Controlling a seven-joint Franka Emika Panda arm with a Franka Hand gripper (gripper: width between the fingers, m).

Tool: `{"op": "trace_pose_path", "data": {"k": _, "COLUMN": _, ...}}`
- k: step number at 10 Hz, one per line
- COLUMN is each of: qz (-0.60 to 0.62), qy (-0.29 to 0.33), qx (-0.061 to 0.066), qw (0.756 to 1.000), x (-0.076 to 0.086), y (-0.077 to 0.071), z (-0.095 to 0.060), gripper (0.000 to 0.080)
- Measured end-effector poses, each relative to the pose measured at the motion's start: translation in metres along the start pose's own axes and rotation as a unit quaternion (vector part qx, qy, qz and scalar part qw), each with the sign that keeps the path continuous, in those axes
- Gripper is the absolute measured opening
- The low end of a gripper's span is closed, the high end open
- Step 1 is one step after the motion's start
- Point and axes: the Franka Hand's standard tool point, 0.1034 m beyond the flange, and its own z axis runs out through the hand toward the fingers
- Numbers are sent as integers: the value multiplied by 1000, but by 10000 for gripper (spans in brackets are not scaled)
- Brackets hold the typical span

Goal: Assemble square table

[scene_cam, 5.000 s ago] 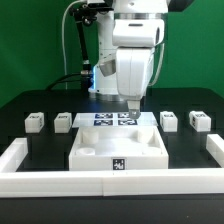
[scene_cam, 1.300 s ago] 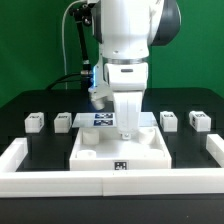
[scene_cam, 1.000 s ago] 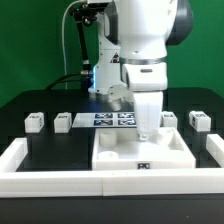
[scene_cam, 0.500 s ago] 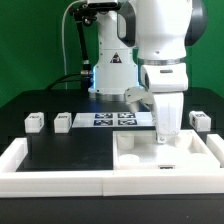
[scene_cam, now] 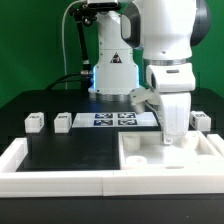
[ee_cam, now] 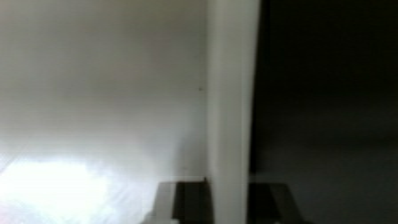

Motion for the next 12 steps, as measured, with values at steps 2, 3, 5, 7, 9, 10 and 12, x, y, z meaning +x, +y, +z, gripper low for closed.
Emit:
{"op": "trace_pose_path", "data": {"k": 2, "qz": 2, "qy": 0, "qx": 3, "qw": 1000, "x": 4, "y": 3, "z": 0, "gripper": 64}}
{"op": "trace_pose_path", "data": {"k": 3, "qz": 4, "qy": 0, "qx": 3, "qw": 1000, "x": 3, "y": 3, "z": 0, "gripper": 64}}
{"op": "trace_pose_path", "data": {"k": 5, "qz": 4, "qy": 0, "qx": 3, "qw": 1000, "x": 3, "y": 3, "z": 0, "gripper": 64}}
{"op": "trace_pose_path", "data": {"k": 7, "qz": 5, "qy": 0, "qx": 3, "qw": 1000, "x": 3, "y": 3, "z": 1, "gripper": 230}}
{"op": "trace_pose_path", "data": {"k": 9, "qz": 5, "qy": 0, "qx": 3, "qw": 1000, "x": 2, "y": 2, "z": 1, "gripper": 547}}
{"op": "trace_pose_path", "data": {"k": 10, "qz": 5, "qy": 0, "qx": 3, "qw": 1000, "x": 2, "y": 2, "z": 1, "gripper": 547}}
{"op": "trace_pose_path", "data": {"k": 12, "qz": 5, "qy": 0, "qx": 4, "qw": 1000, "x": 2, "y": 2, "z": 1, "gripper": 643}}
